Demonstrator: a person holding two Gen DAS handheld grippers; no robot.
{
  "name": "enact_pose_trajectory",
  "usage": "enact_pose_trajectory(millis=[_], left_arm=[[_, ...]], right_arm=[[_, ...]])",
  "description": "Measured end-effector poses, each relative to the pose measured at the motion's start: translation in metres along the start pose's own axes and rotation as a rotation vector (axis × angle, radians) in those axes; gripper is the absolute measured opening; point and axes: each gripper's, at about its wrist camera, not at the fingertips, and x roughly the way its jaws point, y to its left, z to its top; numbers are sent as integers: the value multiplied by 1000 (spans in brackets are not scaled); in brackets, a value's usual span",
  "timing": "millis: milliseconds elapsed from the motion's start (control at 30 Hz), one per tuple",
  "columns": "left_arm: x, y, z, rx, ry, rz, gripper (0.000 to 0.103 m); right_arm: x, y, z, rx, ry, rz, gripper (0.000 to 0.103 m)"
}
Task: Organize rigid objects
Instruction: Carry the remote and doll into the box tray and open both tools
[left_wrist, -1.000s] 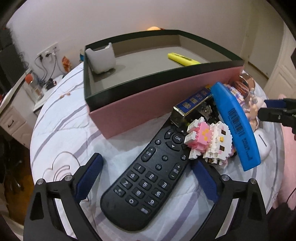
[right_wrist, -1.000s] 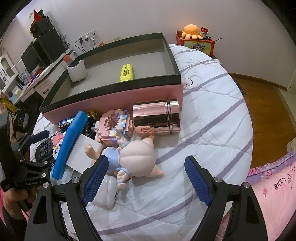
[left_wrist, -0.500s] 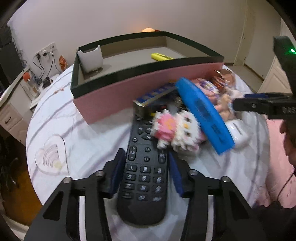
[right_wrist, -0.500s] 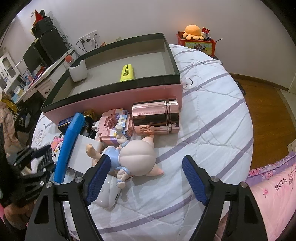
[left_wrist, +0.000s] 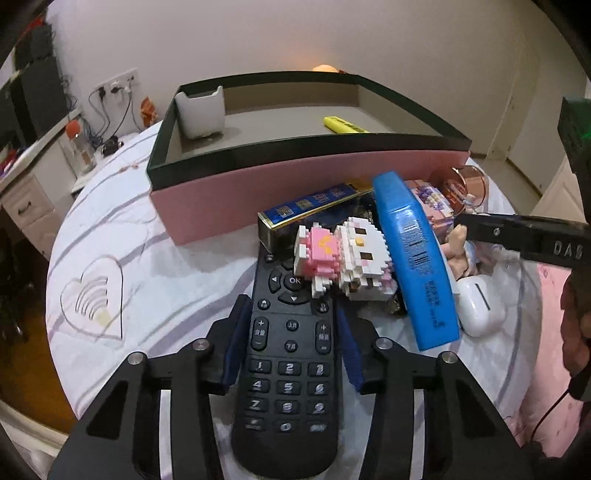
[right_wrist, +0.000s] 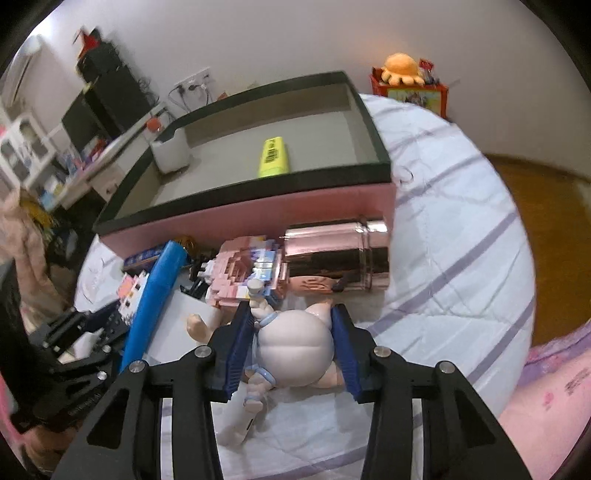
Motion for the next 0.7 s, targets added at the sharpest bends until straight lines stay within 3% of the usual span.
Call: enact_pose_trajectory(millis=[333,700], left_arm=[[-15,9,-10,-82,2,-5,44],[-40,22,-7,-130,-41,61,44]], right_arm=[[-17,-8,-6,32,-25,22,42],[-37,-3,0,31,-72,39,42]])
